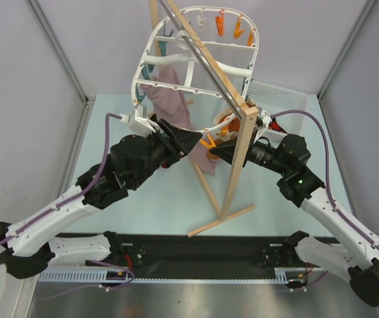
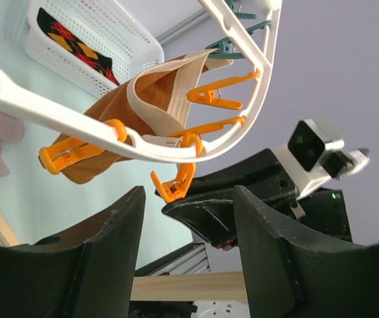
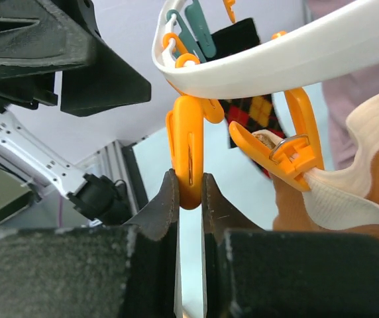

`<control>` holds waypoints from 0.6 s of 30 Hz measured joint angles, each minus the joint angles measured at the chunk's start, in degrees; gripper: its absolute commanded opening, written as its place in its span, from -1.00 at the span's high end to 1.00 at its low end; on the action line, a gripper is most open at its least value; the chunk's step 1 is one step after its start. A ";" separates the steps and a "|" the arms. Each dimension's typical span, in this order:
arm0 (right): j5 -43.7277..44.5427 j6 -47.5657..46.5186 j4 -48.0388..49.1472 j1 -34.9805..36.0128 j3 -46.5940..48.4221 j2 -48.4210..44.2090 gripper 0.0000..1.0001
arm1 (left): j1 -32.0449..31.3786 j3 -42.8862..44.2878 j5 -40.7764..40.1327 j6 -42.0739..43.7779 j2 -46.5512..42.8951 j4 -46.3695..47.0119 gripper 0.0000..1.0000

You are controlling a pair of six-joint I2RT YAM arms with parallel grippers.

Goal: Clip the socks to the hanger
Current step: Open the clamp at the hanger.

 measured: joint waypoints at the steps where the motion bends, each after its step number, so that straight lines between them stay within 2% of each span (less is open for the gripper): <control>1: 0.48 -0.68 -0.37 0.09 0.02 -0.20 1.00 | -0.07 0.66 -0.15 -0.24 0.87 -0.11 -0.20; 8: 3.87 -5.42 -3.23 0.66 0.70 -0.61 1.00 | -3.08 2.69 -4.37 -0.76 6.86 -2.56 -0.19; 18: 6.62 -8.90 -5.99 1.18 1.20 -2.12 1.00 | -5.77 3.15 -11.65 -0.79 8.90 -1.53 -0.20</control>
